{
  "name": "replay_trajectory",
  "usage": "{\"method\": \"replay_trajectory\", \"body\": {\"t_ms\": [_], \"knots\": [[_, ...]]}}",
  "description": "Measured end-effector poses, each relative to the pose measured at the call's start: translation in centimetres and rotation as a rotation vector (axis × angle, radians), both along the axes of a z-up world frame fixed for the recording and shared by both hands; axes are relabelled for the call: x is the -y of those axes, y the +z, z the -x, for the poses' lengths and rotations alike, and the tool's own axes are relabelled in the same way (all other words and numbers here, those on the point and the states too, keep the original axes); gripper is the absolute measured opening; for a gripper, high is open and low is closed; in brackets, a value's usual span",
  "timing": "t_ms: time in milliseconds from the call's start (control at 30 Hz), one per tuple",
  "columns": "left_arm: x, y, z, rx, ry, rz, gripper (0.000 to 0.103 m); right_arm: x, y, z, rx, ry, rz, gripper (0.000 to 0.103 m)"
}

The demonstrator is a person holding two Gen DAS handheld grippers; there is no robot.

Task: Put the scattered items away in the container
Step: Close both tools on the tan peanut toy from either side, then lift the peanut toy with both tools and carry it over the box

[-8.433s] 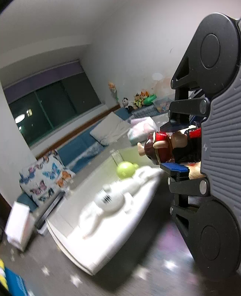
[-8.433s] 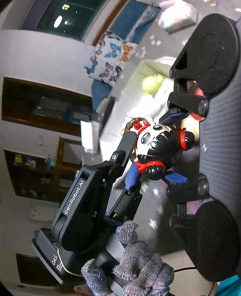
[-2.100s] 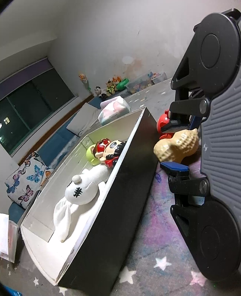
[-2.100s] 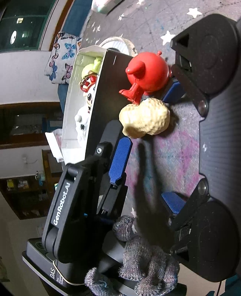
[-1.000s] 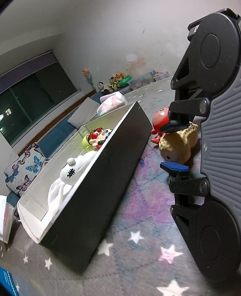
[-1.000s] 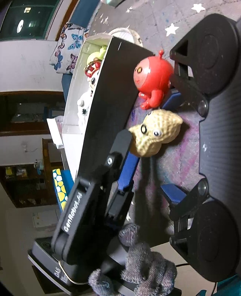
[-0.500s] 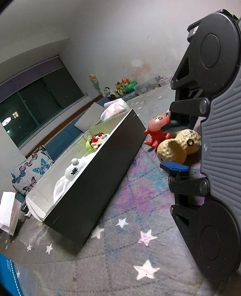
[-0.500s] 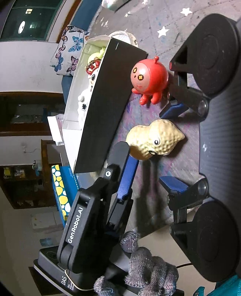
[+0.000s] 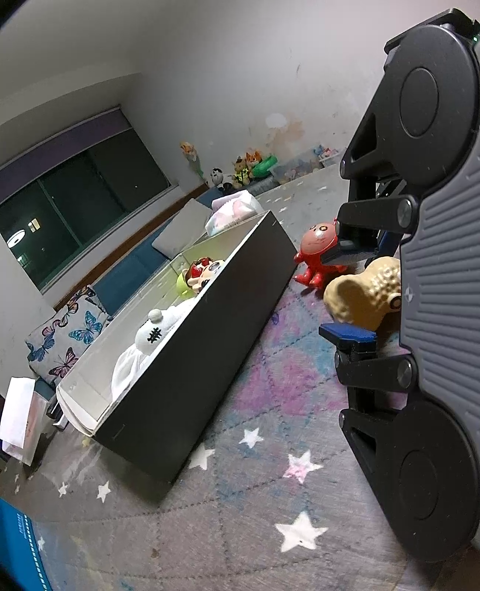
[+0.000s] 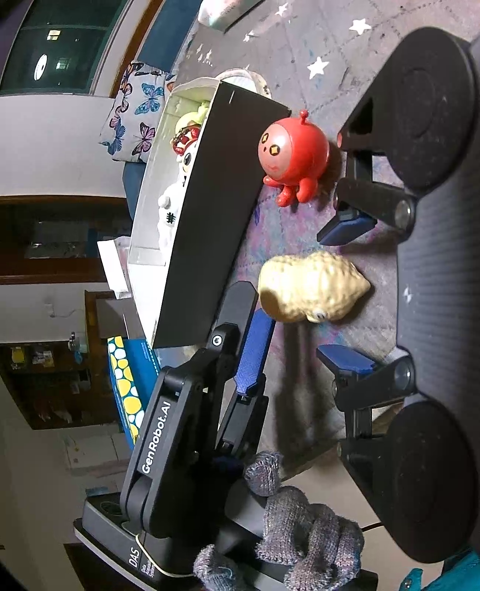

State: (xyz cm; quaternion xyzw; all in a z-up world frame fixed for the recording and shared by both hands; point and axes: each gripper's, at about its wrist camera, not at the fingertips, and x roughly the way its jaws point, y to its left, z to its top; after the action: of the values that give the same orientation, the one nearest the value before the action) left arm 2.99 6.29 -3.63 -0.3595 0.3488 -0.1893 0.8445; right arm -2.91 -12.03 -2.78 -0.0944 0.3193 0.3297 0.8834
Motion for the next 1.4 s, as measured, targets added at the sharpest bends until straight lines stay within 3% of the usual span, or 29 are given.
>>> {"method": "replay_trajectory", "body": {"t_ms": [400, 800, 1133, 1400], "knots": [[1.0, -0.1, -0.7, -0.030, -0.015, -0.059, 0.036, 0.2, -0.7, -1.0, -0.021, 0.033, -0.026, 0.042], [1.3, 0.2, 0.5, -0.013, -0.002, -0.073, 0.037, 0.6, -0.6, -0.3, -0.003, 0.048, -0.029, 0.042], [1.2, 4.9, 1.7, 0.096, 0.023, -0.108, 0.037, 0.3, 2.8, 0.1, 0.101, 0.079, -0.034, 0.042], [0.1, 8.9, -1.5, 0.171, 0.067, -0.126, 0.036, -1.0, 6.3, -4.4, 0.186, 0.115, -0.018, 0.042]]}}
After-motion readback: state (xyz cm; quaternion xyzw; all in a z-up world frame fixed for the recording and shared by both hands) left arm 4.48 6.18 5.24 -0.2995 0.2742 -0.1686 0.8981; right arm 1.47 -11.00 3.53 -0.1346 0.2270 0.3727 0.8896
